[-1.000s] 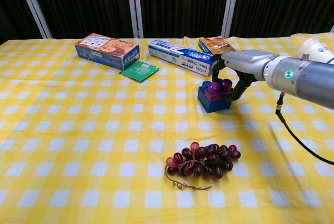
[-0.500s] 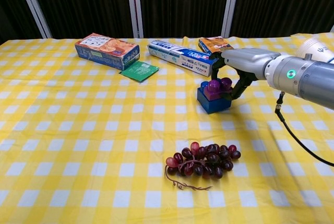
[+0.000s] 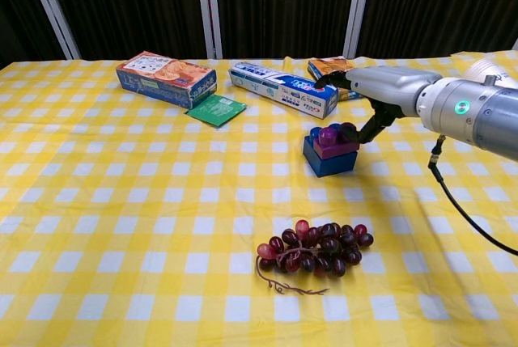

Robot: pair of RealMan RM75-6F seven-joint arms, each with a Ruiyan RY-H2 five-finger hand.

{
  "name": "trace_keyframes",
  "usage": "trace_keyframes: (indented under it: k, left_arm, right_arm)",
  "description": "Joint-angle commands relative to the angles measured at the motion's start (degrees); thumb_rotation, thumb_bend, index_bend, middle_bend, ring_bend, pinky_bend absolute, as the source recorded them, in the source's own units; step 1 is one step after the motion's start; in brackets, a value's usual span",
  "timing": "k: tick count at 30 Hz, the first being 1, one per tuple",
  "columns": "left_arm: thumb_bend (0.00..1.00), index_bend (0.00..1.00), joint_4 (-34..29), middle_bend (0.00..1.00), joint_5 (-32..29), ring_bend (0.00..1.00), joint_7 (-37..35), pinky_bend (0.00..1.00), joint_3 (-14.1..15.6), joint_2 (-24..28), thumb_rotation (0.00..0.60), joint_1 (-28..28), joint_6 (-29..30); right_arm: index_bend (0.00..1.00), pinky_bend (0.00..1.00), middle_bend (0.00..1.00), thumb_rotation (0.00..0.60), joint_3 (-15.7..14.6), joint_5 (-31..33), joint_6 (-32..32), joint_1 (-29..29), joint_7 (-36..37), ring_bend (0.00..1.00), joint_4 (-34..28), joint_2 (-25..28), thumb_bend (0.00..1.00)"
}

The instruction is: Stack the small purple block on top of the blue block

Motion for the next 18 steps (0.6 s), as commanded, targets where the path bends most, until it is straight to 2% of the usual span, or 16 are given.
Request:
trace_keyframes:
  k: [1,9,18]
  left_arm:
    - [0.32,0.16,0.0,0.0,0.1,0.0,0.0,0.05,0.0,0.0,0.6,0.0,0.1]
    - [0.32,0.16,0.1,0.0,0.0,0.0,-0.5,0.05,0.0,0.2,0.6,0.0,0.0]
    - [0.32,0.16,-0.4,0.0,1.2,0.0,-0.7,0.05,0.5,0.3,0.6,0.1,0.4]
  right_arm:
    - [0.09,0.0,0.0,0.6,-0.3,0.4,-0.3,0.0,-0.6,0.0,-0.1,0.2,0.57]
    - [0.12,0.0,0.0,0.6,-0.9,-1.0,1.5,-1.5,-0.6,0.0,-3.9,2.9,0.57]
    - [0.21,0.0,0.0,0.6,-3.9,-7.9,9.3,-7.2,0.8,0.0,-13.2,8.8,0.57]
